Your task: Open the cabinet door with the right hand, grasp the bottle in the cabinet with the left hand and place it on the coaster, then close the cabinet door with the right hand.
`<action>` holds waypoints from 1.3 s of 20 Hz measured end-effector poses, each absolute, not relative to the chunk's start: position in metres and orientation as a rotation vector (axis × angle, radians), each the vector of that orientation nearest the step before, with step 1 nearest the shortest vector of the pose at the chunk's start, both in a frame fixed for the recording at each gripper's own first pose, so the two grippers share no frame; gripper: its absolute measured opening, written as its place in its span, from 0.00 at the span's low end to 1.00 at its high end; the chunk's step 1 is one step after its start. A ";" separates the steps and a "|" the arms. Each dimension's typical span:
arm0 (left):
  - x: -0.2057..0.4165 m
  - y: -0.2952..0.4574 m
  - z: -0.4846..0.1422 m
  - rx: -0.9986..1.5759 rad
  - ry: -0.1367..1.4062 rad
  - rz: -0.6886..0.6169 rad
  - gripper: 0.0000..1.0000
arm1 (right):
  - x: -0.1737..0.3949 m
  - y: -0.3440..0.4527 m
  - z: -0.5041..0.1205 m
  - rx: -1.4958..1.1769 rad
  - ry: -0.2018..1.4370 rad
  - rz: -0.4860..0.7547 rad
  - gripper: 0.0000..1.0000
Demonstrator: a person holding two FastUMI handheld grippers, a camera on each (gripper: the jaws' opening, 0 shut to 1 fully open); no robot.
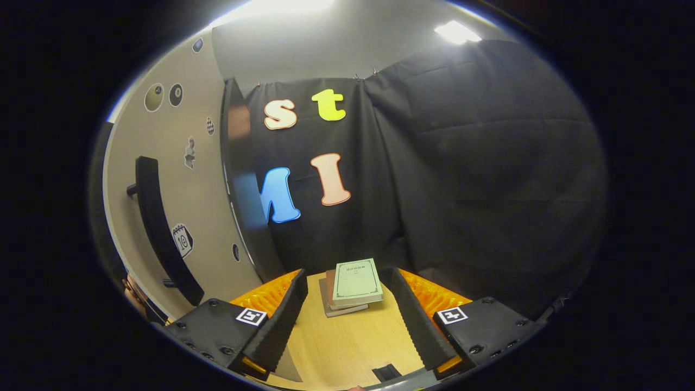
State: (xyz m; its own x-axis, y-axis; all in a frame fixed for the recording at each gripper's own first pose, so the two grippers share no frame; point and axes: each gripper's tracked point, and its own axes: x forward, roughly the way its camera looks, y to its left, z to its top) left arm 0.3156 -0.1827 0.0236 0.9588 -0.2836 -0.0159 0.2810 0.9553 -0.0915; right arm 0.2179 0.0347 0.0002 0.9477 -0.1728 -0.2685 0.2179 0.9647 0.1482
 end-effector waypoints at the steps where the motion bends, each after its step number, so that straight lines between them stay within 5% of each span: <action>1: 0.323 -0.183 0.018 -0.098 0.038 -0.290 0.80 | 0.218 0.036 -0.002 0.168 0.264 -0.212 0.98; 16: 0.380 -0.204 -0.019 -0.102 0.083 -0.338 0.81 | 0.239 0.037 -0.019 0.146 0.309 -0.285 0.98; 18: 0.375 -0.200 -0.019 -0.113 0.083 -0.334 0.72 | 0.237 0.034 -0.019 0.150 0.308 -0.283 0.98; 26: 0.329 -0.175 0.006 -0.144 0.038 -0.302 0.74 | 0.233 0.032 -0.013 0.166 0.289 -0.222 0.98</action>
